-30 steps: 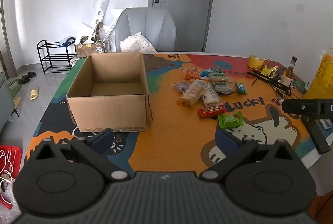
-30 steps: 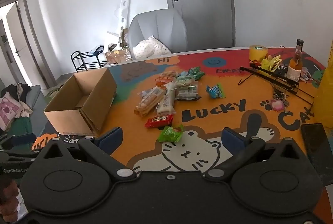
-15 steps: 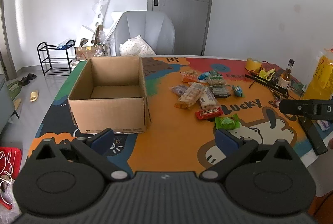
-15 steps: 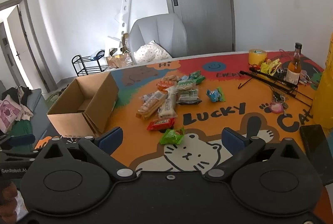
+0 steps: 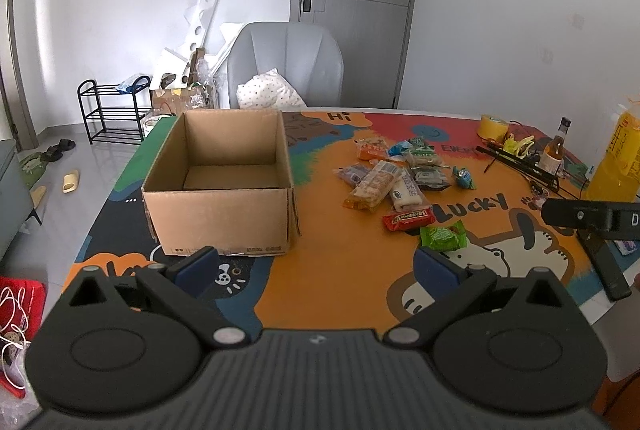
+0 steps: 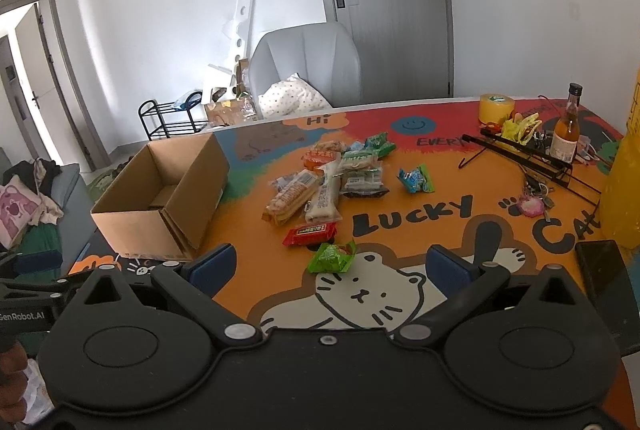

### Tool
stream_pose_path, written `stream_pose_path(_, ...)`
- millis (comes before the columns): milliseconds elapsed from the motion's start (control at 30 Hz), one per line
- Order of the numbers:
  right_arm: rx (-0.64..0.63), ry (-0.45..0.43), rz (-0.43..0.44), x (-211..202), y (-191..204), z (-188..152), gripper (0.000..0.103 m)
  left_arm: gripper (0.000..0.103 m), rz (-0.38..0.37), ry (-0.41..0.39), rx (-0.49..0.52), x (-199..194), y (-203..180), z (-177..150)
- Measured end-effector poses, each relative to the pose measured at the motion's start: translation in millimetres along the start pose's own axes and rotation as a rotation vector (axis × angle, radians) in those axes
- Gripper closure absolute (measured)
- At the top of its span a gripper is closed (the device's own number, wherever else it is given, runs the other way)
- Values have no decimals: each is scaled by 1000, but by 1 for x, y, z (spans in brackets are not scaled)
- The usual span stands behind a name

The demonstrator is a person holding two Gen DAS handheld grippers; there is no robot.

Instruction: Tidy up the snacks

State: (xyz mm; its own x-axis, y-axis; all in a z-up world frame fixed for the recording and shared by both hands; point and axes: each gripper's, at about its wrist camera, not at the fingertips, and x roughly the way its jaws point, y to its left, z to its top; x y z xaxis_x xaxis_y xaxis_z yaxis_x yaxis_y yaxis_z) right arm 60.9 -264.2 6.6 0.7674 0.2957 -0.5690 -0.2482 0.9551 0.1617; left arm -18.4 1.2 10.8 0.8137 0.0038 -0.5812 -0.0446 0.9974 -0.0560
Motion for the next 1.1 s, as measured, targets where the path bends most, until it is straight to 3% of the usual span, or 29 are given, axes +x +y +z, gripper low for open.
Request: stream_pose_path(1100,-31,-18,14,-7,4,3,0,0,-2,-5,5,-3,2,0)
